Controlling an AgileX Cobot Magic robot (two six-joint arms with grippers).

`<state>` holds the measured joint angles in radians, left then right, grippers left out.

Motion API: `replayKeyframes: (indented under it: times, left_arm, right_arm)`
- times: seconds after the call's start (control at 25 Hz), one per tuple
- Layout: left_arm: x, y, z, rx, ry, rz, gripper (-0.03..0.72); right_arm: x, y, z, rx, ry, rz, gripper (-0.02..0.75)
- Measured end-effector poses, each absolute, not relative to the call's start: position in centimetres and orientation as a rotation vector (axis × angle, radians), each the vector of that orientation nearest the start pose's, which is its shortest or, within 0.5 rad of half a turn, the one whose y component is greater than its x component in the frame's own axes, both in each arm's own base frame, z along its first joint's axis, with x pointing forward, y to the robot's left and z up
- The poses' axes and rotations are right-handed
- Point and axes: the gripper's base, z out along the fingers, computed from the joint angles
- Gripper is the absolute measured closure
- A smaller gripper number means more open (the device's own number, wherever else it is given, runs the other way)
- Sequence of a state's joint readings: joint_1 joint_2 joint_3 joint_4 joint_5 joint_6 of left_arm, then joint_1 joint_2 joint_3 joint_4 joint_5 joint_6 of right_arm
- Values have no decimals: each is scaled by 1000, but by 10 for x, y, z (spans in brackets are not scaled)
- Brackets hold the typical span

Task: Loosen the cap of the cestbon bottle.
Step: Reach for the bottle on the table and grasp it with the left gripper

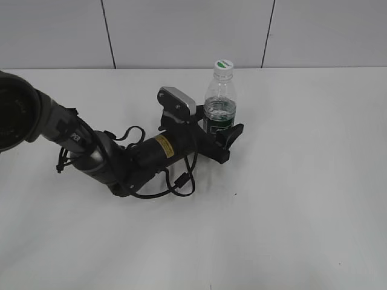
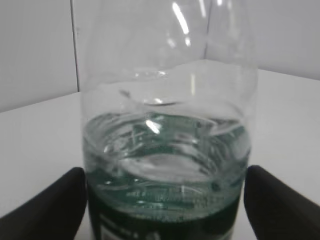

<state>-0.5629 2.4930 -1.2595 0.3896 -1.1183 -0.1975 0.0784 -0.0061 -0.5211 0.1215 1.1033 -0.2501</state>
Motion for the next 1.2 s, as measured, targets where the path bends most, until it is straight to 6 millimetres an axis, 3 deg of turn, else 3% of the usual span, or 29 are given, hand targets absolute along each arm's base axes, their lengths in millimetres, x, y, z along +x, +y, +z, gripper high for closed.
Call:
replayKeyframes:
  times: [0.56,1.0,1.2]
  left_arm:
    - [375,-282,40,730,1555,-702,123]
    - [376,-282,40,716,1558,-699,282]
    - [375,-282,40,717,1552,-703,285]
  right_arm:
    - [-11,9,280,-346,2024,39,150]
    - [-11,9,280,-346,2024,39,150]
    - [-11,9,280,-346,2024,39,150]
